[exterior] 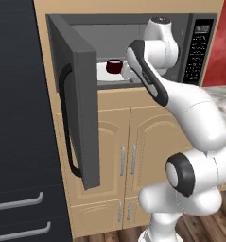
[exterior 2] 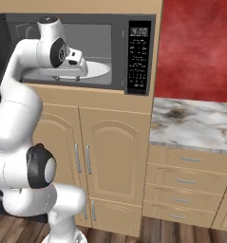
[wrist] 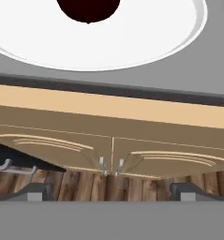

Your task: Pick the mug from the counter and place it inside the microwave. Then close the microwave.

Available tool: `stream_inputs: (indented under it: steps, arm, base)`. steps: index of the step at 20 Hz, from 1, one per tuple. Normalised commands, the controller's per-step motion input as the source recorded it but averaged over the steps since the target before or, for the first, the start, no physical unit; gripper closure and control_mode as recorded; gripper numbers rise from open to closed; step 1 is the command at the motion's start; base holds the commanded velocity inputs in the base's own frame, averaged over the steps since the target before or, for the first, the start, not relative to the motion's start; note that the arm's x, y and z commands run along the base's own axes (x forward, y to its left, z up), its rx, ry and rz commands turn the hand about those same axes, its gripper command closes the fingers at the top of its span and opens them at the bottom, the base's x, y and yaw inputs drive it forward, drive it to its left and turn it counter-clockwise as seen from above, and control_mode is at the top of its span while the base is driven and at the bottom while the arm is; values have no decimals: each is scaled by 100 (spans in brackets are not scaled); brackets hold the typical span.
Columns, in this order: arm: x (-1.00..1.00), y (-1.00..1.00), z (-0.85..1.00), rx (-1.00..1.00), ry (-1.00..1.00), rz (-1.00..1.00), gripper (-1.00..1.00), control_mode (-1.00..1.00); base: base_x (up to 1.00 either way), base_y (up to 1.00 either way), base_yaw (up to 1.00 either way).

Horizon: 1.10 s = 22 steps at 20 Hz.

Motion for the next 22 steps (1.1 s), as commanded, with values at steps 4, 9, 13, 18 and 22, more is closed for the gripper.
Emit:
stream_inputs:
  steps: [4,9,13,18,22]
  arm:
    - [-70,-6,-12,0,0,-4,-100,-100]
    - [-89,0,-27,0,0,-8,-100,-100]
    - [-82,0,-46,0,-1,-9,-100,-100]
    - [-59,0,-62,0,-8,-7,-100,-100]
    - [-55,0,-20,2,-11,-5,-100,-100]
  base:
    - [0,0,0]
    - [0,0,0]
    - [0,0,0]
    - [0,0,0]
    - [0,0,0]
